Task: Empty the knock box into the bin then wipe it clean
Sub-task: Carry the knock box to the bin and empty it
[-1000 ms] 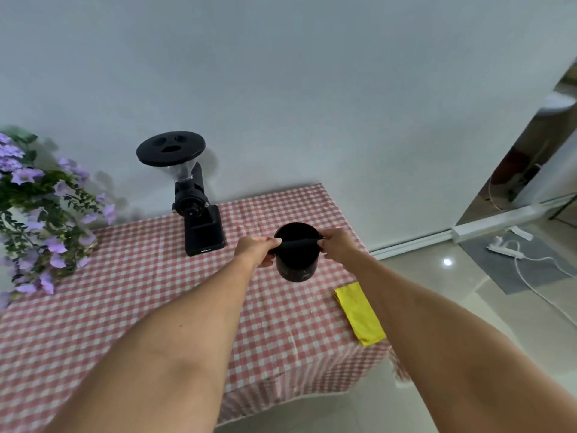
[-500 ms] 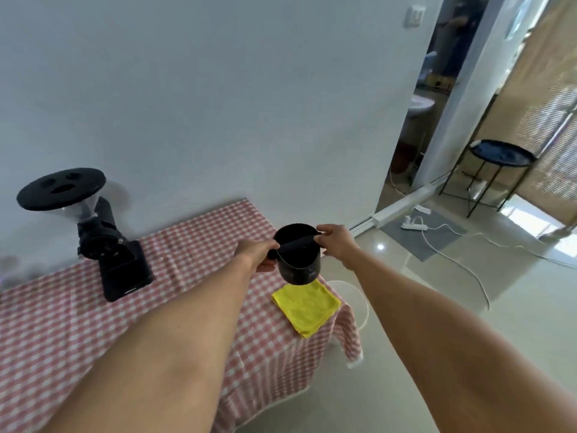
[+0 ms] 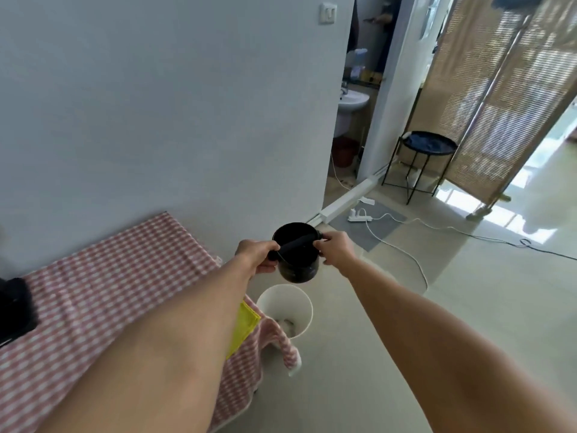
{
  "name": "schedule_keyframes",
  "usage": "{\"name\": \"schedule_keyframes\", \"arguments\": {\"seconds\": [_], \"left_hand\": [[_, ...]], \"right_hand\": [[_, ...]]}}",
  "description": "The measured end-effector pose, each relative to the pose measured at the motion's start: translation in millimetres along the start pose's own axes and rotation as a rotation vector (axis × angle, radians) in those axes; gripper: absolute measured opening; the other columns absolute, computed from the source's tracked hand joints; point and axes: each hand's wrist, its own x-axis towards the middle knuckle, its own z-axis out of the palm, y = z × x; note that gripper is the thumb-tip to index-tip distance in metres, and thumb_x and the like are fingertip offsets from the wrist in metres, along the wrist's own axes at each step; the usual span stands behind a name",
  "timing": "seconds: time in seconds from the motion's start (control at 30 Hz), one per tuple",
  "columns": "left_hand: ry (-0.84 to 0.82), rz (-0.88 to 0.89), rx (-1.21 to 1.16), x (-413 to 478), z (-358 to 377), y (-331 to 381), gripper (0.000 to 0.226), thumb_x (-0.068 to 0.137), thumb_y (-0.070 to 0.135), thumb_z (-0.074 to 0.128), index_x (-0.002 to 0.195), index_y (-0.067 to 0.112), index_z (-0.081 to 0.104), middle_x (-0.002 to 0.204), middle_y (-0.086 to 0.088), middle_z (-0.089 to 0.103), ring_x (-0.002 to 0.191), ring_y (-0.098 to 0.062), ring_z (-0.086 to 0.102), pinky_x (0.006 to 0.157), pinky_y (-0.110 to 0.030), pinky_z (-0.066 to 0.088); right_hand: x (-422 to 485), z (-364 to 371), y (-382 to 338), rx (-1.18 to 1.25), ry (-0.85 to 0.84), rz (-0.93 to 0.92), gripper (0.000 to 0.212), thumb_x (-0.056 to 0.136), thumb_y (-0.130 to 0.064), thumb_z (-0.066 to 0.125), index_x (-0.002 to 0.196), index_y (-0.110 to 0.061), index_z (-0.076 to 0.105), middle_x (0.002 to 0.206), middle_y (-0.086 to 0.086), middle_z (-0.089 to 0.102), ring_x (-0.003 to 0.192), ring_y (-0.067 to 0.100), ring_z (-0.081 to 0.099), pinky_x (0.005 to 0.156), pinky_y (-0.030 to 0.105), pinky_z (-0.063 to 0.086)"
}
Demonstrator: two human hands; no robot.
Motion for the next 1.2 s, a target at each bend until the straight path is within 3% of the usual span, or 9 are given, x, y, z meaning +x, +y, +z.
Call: {"name": "schedule_keyframes", "arguments": {"seconds": [0.13, 0.27, 0.43, 0.7, 0.77, 0.87, 1.07, 1.2], "left_hand": [[-0.112, -0.038, 0.019, 9, 44, 2, 0.013, 0.083, 0.01, 0.074, 0.089, 0.002, 0.066, 0.08, -0.017, 0.068, 0.066, -0.028, 0.07, 0.068, -0.041, 0.062], [-0.188, -0.07, 0.036, 21, 73, 1, 0.017, 0.084, 0.01, 0.073, 0.098, 0.002, 0.068, 0.085, -0.019, 0.069, 0.067, -0.027, 0.07, 0.062, -0.038, 0.063], [-0.277, -0.139, 0.063, 55, 91, 4, 0.014, 0.087, 0.017, 0.07, 0.097, 0.009, 0.067, 0.068, -0.009, 0.073, 0.062, -0.023, 0.074, 0.059, -0.037, 0.062], [-0.432, -0.233, 0.149, 128, 99, 30, 0.064, 0.078, 0.053, 0.076, 0.135, 0.032, 0.055, 0.126, -0.014, 0.053, 0.113, -0.034, 0.059, 0.087, -0.046, 0.055], [-0.511, -0.279, 0.13, 145, 95, 37, 0.071, 0.068, 0.055, 0.079, 0.131, 0.03, 0.056, 0.131, -0.017, 0.049, 0.104, -0.034, 0.06, 0.091, -0.047, 0.053], [-0.617, -0.334, 0.035, 170, 87, 44, 0.084, 0.056, 0.051, 0.083, 0.128, 0.019, 0.053, 0.121, -0.02, 0.053, 0.082, -0.031, 0.059, 0.091, -0.049, 0.05], [-0.606, -0.291, -0.11, 203, 85, 41, 0.072, 0.053, 0.046, 0.086, 0.116, 0.021, 0.062, 0.101, -0.018, 0.066, 0.092, -0.036, 0.066, 0.087, -0.046, 0.056], [-0.487, -0.263, -0.134, 218, 88, 36, 0.07, 0.048, 0.043, 0.085, 0.111, 0.02, 0.067, 0.099, -0.016, 0.064, 0.09, -0.032, 0.065, 0.094, -0.048, 0.054]], "right_hand": [[27, -39, 20, -0.003, -0.011, 0.045, 0.022, 0.087, -0.002, 0.06, 0.105, 0.001, 0.072, 0.083, 0.015, 0.064, 0.074, 0.024, 0.06, 0.073, 0.041, 0.06], [51, -61, 37, 0.016, -0.024, 0.078, 0.037, 0.082, 0.001, 0.06, 0.116, -0.01, 0.07, 0.09, 0.016, 0.069, 0.072, 0.024, 0.061, 0.071, 0.042, 0.06], [88, -65, 47, 0.069, -0.026, 0.098, 0.039, 0.081, 0.0, 0.06, 0.116, -0.013, 0.07, 0.105, 0.022, 0.071, 0.075, 0.025, 0.062, 0.07, 0.038, 0.059], [155, -58, 36, 0.056, -0.074, 0.091, 0.041, 0.082, 0.001, 0.054, 0.116, -0.013, 0.072, 0.098, 0.014, 0.07, 0.077, 0.024, 0.06, 0.074, 0.041, 0.059], [173, -56, 25, 0.029, -0.11, 0.079, 0.038, 0.082, 0.001, 0.053, 0.11, -0.014, 0.073, 0.094, 0.01, 0.068, 0.078, 0.022, 0.059, 0.072, 0.037, 0.058], [199, -51, 10, -0.001, -0.16, 0.063, 0.039, 0.084, 0.0, 0.055, 0.112, -0.021, 0.072, 0.102, 0.01, 0.07, 0.086, 0.023, 0.064, 0.082, 0.042, 0.06], [241, -36, 1, 0.051, -0.24, 0.072, 0.04, 0.088, 0.004, 0.055, 0.126, -0.005, 0.065, 0.116, 0.02, 0.068, 0.1, 0.029, 0.067, 0.092, 0.047, 0.057], [270, -20, 5, 0.004, -0.254, 0.068, 0.026, 0.089, 0.001, 0.057, 0.109, 0.0, 0.073, 0.09, 0.016, 0.065, 0.081, 0.023, 0.062, 0.086, 0.044, 0.059]]}}
